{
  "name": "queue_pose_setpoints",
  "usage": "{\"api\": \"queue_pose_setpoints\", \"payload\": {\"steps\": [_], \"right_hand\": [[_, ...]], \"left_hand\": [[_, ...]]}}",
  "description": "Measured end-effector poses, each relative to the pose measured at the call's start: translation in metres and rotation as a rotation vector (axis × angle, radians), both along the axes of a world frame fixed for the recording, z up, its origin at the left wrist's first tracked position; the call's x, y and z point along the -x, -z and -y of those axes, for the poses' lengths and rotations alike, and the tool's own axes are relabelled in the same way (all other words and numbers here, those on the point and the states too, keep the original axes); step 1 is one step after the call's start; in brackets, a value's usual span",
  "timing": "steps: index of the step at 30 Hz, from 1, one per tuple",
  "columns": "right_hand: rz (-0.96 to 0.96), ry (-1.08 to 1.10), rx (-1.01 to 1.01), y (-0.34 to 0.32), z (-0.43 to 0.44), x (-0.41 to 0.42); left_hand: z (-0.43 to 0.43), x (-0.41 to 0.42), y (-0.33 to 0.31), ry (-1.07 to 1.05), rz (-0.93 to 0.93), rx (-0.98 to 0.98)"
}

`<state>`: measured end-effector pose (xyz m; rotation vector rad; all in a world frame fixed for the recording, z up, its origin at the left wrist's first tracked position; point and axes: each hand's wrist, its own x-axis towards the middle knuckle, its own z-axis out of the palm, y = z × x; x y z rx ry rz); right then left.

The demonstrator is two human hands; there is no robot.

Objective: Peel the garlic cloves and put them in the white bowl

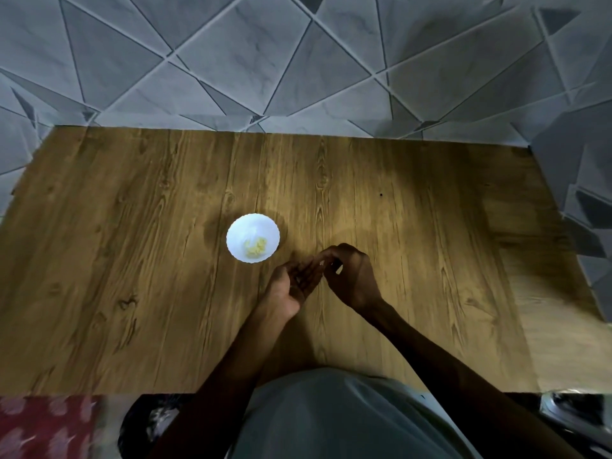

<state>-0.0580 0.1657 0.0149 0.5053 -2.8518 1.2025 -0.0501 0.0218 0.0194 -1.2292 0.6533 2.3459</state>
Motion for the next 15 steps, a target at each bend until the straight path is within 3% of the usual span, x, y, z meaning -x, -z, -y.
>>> {"api": "queue_pose_setpoints", "payload": {"steps": [5,10,15], "right_hand": [[0.083,0.089,-0.157,0.021,-0.005,0.006],[0.068,0.029,-0.403,0.042,-0.007,0.002],[0.073,0.031,-0.424,0.047,-0.008,-0.003]], "left_hand": [[0.004,0.000,0.005,0.011,0.014,0.033],[0.010,-0.002,0.006,0.027,-0.001,0.035],[0.015,-0.004,0.008,0.015,-0.008,0.022]]}}
